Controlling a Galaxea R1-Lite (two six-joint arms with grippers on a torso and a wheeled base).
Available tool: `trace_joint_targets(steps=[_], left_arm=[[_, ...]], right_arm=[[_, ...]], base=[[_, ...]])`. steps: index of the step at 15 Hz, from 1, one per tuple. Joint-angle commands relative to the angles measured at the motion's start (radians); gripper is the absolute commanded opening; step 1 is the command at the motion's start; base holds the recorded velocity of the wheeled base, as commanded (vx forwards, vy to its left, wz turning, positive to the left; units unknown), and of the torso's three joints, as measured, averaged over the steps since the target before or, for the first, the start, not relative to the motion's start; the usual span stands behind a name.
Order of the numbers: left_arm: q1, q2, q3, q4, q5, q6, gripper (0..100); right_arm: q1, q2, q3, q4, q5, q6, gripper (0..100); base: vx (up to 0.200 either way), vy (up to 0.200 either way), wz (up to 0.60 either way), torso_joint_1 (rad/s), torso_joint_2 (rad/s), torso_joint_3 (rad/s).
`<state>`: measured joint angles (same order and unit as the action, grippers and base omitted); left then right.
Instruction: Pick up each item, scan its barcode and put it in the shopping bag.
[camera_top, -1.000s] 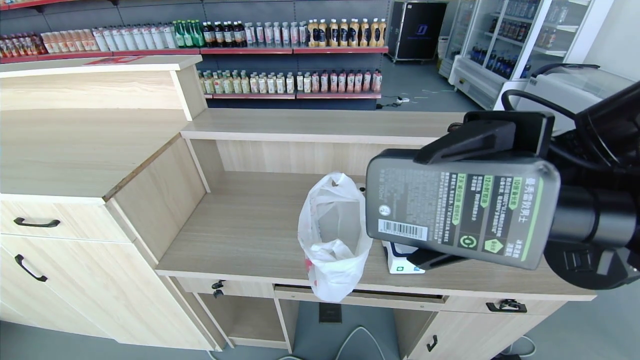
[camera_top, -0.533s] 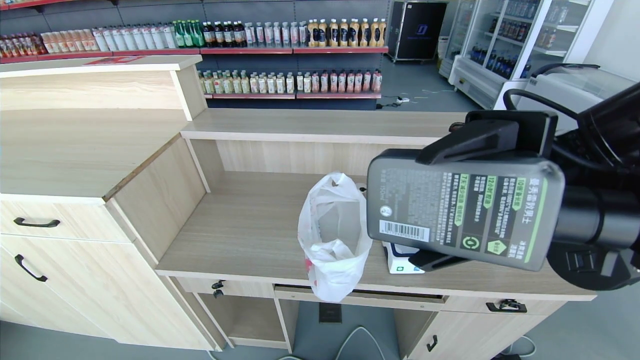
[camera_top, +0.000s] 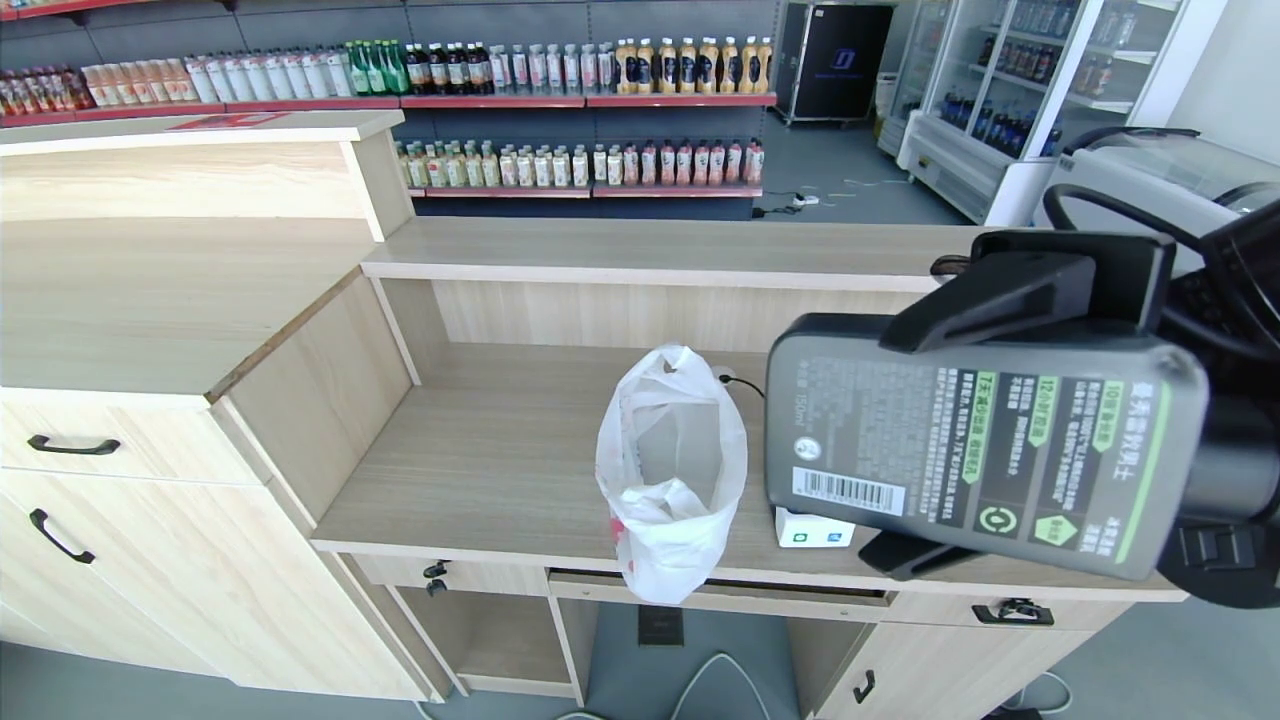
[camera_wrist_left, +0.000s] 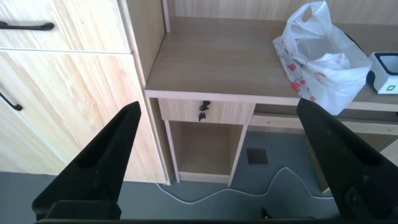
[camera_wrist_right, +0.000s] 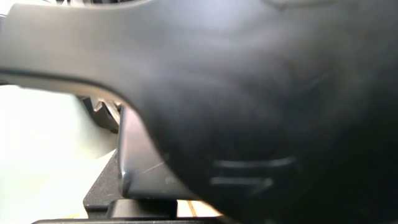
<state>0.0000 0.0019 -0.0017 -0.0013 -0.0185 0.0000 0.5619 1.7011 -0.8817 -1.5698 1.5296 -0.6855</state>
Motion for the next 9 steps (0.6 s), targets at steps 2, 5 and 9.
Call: trace_joint_targets(steps=[2,5,9], left_arm=[[0.000,0.000,0.000,0.000,0.000,0.000,100],[0.000,0.000,0.000,0.000,0.000,0.000,100],[0.000,0.000,0.000,0.000,-0.001,0.000,100]], right_arm=[[-0.002,-0.041,0.035,-0.001,0.041,0.000,0],[-0.037,-0.035,0.035,-0.001,0.041,0.004,0],[-0.108,-0.017,0.023,0.068,-0.470,-0.014,0]], base=[[0.000,0.000,0.00,0.000,0.00,0.000],[0.000,0.000,0.00,0.000,0.00,0.000],[0.000,0.000,0.00,0.000,0.00,0.000]])
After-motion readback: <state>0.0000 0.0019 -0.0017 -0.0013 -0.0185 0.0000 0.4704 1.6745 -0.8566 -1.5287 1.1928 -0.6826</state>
